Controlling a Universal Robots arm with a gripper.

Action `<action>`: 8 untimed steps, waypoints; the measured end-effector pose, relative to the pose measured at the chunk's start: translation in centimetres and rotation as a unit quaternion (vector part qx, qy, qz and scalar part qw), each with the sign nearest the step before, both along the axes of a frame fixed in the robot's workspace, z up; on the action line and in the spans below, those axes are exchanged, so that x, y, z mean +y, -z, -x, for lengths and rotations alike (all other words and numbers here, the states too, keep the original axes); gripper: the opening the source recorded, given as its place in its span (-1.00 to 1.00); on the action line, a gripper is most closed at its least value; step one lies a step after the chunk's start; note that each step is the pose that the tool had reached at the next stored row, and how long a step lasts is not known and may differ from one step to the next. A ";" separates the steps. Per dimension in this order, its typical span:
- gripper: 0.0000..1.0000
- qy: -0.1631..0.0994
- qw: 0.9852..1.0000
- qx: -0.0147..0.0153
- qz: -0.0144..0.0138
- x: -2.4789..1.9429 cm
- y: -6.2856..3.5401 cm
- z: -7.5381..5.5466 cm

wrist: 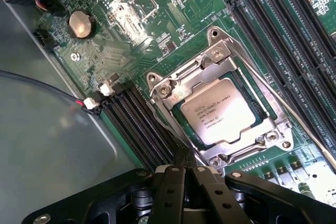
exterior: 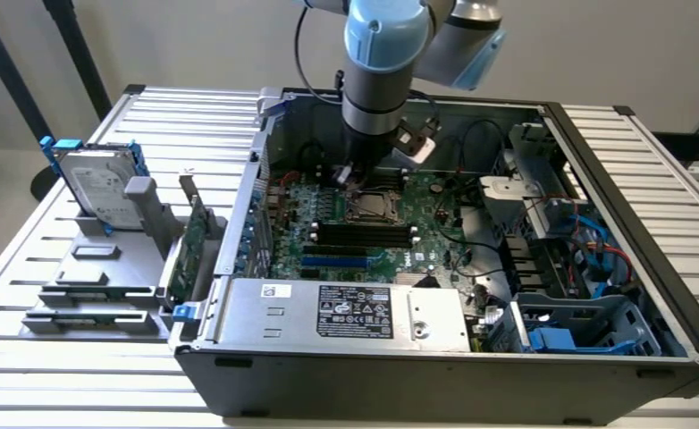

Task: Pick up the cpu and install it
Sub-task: 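Install the first cpu locking lever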

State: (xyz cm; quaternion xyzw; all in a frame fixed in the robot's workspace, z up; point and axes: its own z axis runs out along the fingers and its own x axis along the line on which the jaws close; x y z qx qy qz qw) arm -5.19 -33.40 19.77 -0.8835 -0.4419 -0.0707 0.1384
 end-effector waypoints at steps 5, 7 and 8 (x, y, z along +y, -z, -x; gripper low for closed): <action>-0.79 0.000 1.000 0.010 0.002 0.10 0.00 -0.4; -0.79 0.000 1.000 0.014 0.003 0.16 -0.02 -0.4; -0.79 0.000 1.000 0.016 0.003 0.19 -0.03 -0.5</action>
